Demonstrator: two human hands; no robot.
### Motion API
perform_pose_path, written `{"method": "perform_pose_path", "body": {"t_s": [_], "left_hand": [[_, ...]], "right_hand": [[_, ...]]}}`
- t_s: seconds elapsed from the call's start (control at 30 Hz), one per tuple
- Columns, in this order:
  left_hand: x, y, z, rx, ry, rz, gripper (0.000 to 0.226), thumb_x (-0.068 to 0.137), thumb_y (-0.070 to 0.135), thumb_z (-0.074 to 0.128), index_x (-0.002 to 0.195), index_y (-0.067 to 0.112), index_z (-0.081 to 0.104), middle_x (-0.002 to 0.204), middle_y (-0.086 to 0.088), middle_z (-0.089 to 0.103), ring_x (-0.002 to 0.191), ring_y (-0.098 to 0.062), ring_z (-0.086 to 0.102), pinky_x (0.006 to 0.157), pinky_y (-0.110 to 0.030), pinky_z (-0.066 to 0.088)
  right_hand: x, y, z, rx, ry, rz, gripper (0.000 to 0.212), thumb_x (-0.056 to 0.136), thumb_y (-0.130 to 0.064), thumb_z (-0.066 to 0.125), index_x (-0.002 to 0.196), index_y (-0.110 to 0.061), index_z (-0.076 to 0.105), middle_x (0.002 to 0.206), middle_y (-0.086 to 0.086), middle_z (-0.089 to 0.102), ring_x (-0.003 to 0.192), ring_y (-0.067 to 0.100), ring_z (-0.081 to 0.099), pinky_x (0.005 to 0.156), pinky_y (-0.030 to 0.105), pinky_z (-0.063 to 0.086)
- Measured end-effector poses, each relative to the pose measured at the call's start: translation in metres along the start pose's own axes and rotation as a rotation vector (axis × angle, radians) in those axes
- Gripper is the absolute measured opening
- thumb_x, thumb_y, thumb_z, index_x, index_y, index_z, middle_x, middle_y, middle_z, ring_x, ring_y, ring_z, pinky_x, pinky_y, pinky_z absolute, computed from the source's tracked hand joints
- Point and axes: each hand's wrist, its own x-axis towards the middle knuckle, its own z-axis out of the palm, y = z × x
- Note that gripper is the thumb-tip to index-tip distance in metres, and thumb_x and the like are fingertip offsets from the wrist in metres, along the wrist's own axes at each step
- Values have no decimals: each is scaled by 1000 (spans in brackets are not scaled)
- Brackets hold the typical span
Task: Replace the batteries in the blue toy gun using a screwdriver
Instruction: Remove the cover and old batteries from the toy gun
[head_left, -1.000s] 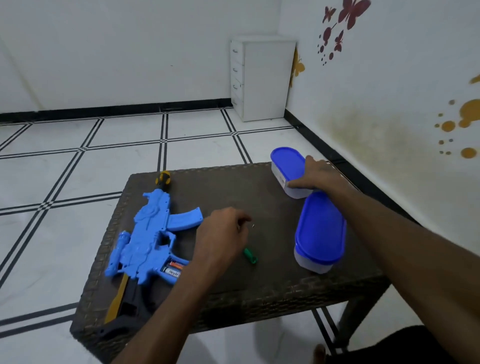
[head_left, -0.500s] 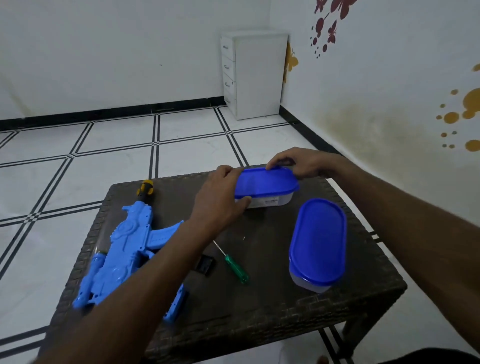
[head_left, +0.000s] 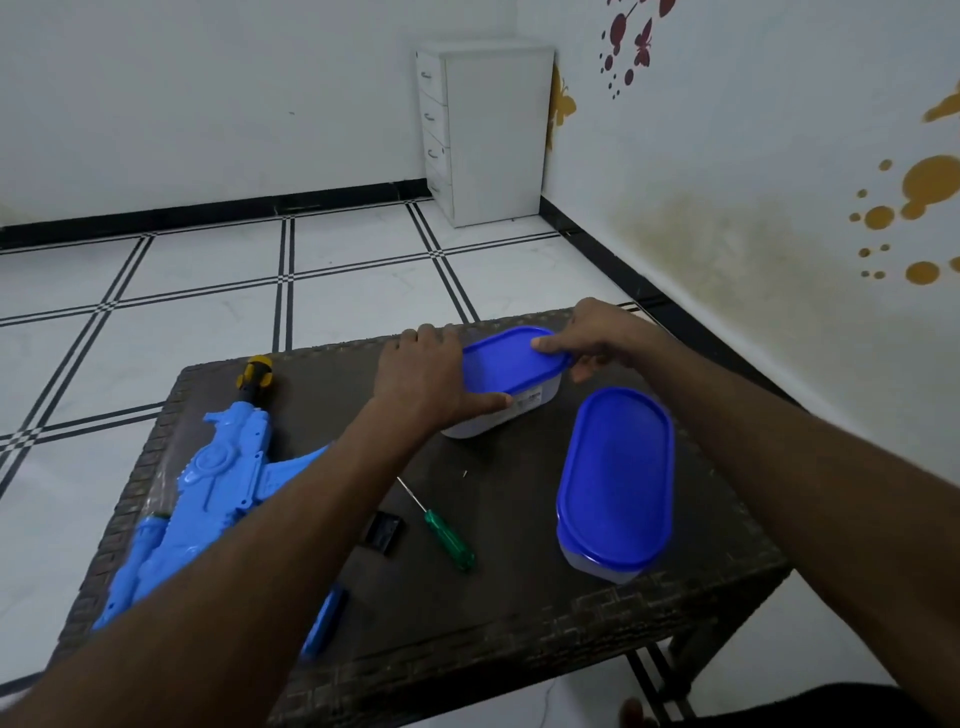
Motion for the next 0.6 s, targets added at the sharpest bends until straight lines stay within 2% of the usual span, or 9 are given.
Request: {"method": "perform_pose_path", "body": {"t_s": [0.07,0.13,0.27,0.33,0.4,0.53,0.6], "left_hand": [[-3,2,0,12,-19,-21,100,69,87,48,134,12,48,128,-14,49,117,-31,49,97,-42,41],[-2,2,3,-44,-24,-5,96,72,83,50,135,12,48,131,-14,46,120,-31,46,97,-41,42],[3,4,10,-147,-16,103,96,80,72,54,152,14,26,147,-11,42,130,-29,45,101,-41,44],[5,4,12,-148,-5,107,96,80,72,54,152,14,28,146,-10,44,130,-28,45,102,-40,44],[6,5,12,-158,3,89,93,80,70,57,150,14,33,143,-9,47,128,-27,46,100,-39,44],[8,6,12,-152,-21,71,93,78,71,58,149,16,35,140,-8,49,127,-28,46,99,-39,44],[9,7,12,-154,-24,67,93,78,72,57,148,16,36,140,-8,49,126,-28,46,99,-40,45]], "right_hand": [[3,-5,2,16,16,5,43,83,-37,77,88,1,57,67,12,64,54,21,66,55,27,55],[4,-10,5,-1,18,7,48,79,-42,80,84,-1,54,68,10,64,60,23,68,66,31,58],[3,-16,7,-98,24,12,54,71,-50,83,77,-6,53,67,7,65,73,25,74,78,34,59],[2,-19,8,-168,34,13,53,73,-51,82,77,-7,53,65,7,65,67,22,72,73,33,59],[-2,-26,9,-301,46,1,51,79,-51,76,80,-6,54,66,5,64,59,19,65,61,28,51],[-9,-40,12,-625,103,-57,58,86,-56,65,110,-4,59,101,9,65,87,24,59,74,30,42],[-7,-44,9,-646,137,-79,55,85,-57,66,101,-6,58,105,10,64,87,24,53,74,31,41]]}}
